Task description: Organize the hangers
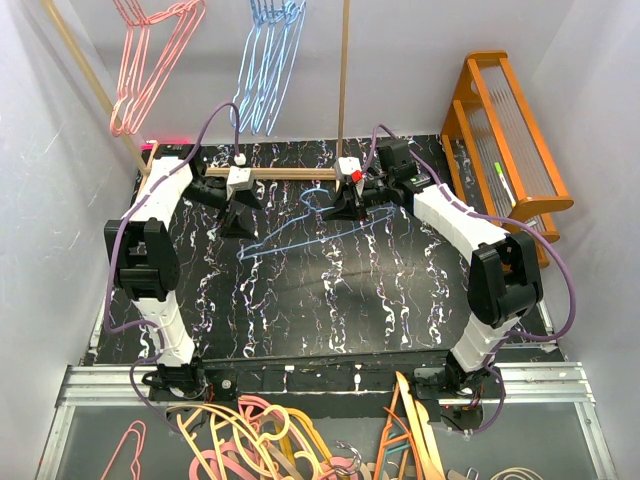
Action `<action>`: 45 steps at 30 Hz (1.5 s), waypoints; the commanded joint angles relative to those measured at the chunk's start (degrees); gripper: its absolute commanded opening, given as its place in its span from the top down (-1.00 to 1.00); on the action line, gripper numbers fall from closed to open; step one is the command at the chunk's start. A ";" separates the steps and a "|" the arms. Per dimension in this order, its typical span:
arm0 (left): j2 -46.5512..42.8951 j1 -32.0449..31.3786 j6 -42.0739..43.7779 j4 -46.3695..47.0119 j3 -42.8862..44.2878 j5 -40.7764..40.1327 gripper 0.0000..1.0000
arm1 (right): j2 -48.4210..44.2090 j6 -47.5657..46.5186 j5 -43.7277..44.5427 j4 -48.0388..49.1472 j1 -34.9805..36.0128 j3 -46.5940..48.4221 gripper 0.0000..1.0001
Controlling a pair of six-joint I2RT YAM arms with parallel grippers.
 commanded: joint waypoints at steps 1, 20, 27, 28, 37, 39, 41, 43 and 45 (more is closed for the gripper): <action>-1.32 0.19 1.99 -6.30 3.20 1.00 -0.94 | 0.13 -1.52 -0.37 -0.53 -0.18 3.31 0.84; -5.99 -1.22 -2.68 -6.22 -4.66 -3.24 -0.94 | 0.82 -2.59 0.81 -0.60 -0.16 3.54 0.84; -5.75 -1.22 -3.49 1.86 -9.82 -6.48 -0.93 | 0.93 -2.08 0.85 -0.55 -0.17 4.66 0.84; -6.12 -1.33 -3.82 3.67 -10.96 -6.77 -0.88 | 0.93 -1.94 0.93 -0.54 -0.15 4.78 0.84; -9.75 -4.32 -15.90 17.20 -16.39 -8.29 -0.16 | 0.93 -0.92 1.73 0.12 -0.14 5.07 0.84; -10.75 -4.67 -18.14 19.69 -17.50 -8.28 0.28 | 0.93 -0.83 1.65 0.09 -0.18 5.07 0.84; -11.15 -4.92 -19.87 21.19 -17.91 -8.43 1.00 | 0.93 -0.74 1.56 0.06 -0.19 5.07 0.85; -11.91 -4.97 -21.34 22.12 -18.08 -8.43 1.00 | 0.93 -0.65 1.60 0.07 -0.14 4.94 0.84; -14.15 -4.97 -23.18 24.35 -19.31 -9.12 1.00 | 0.81 -0.46 2.27 0.14 -0.15 4.82 0.78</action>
